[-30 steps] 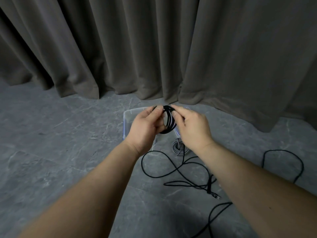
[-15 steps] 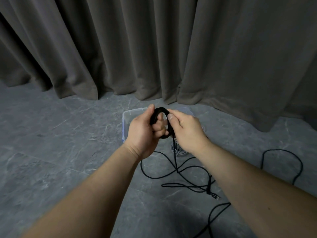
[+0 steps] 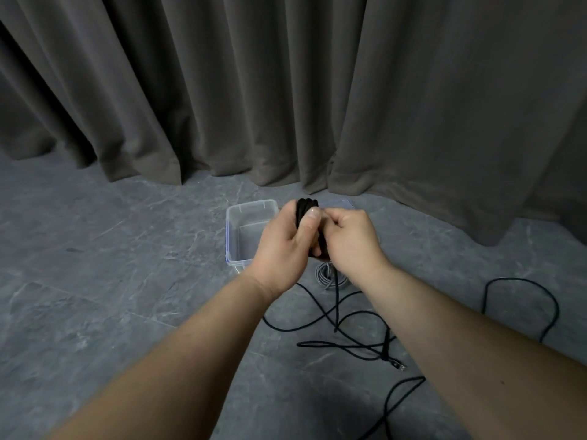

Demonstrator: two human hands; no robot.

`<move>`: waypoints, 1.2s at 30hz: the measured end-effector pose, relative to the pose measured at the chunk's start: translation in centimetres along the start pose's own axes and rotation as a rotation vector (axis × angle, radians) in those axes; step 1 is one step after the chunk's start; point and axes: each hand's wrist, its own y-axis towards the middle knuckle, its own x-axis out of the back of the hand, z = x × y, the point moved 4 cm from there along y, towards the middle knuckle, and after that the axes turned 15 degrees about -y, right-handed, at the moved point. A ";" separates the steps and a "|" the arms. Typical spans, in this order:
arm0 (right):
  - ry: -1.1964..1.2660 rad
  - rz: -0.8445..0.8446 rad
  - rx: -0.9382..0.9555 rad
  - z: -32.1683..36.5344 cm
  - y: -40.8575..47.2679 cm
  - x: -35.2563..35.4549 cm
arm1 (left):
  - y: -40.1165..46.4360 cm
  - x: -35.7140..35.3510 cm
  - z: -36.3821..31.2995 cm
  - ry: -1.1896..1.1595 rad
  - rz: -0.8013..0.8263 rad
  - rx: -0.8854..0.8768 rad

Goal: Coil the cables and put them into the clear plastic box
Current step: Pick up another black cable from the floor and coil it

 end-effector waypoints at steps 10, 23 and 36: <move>-0.047 0.017 0.088 -0.1 0.4 -0.1 | 0.6 0.5 -0.5 -0.520 -0.107 0.198; 0.019 -0.107 0.154 1.0 -0.3 0.7 | 0.7 -0.6 -1.4 -0.567 -0.021 0.177; 0.201 -0.228 0.056 1.9 0.0 0.4 | -0.3 -0.2 -2.5 0.004 -0.075 -0.135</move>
